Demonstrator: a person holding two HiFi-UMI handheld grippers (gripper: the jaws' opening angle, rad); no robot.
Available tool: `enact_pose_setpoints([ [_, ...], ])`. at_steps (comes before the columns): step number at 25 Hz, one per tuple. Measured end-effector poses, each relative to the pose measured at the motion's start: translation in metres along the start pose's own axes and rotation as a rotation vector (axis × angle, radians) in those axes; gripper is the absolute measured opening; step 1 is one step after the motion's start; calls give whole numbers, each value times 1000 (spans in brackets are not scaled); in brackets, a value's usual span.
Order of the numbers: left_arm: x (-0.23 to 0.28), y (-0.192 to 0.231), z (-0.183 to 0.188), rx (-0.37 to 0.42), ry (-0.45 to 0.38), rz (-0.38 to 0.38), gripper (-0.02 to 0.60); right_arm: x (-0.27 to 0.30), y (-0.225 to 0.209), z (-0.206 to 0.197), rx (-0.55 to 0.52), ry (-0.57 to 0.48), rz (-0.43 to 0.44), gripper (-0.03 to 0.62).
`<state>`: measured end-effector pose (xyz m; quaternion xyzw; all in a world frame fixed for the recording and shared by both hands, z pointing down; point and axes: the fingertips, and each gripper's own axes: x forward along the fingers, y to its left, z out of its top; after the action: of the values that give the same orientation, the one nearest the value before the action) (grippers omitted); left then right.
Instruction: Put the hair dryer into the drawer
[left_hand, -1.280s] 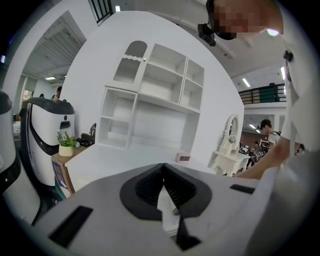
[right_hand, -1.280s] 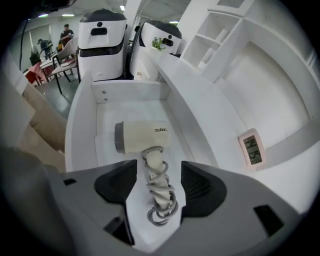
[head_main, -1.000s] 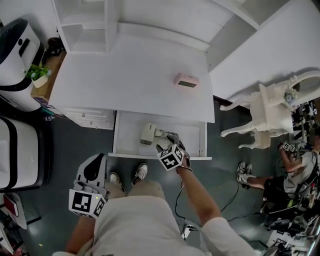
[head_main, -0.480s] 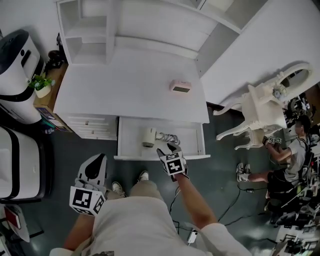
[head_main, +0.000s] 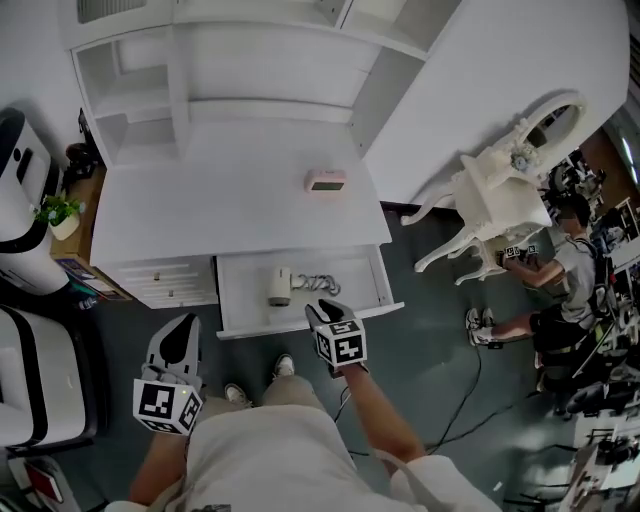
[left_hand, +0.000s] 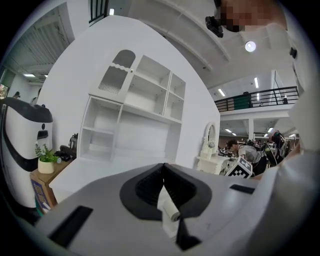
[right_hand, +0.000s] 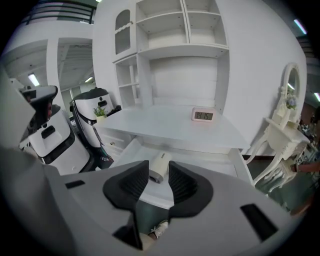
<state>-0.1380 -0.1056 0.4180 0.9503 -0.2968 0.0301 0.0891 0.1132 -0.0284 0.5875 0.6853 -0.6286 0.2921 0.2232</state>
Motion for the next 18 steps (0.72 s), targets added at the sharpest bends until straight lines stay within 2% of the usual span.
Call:
enact_pose_setpoints([
  [7, 16, 0, 11, 10, -18, -16, 15, -24, -14, 20, 135, -107, -36, 66],
  [10, 23, -1, 16, 17, -25, -11, 15, -31, -25, 30, 184, -139, -51, 12],
  [13, 29, -2, 22, 22, -31, 0, 15, -37, -36, 43, 225, -172, -36, 11],
  [18, 41, -7, 34, 36, -50, 15, 15, -61, -57, 82, 233, -278, -16, 11],
])
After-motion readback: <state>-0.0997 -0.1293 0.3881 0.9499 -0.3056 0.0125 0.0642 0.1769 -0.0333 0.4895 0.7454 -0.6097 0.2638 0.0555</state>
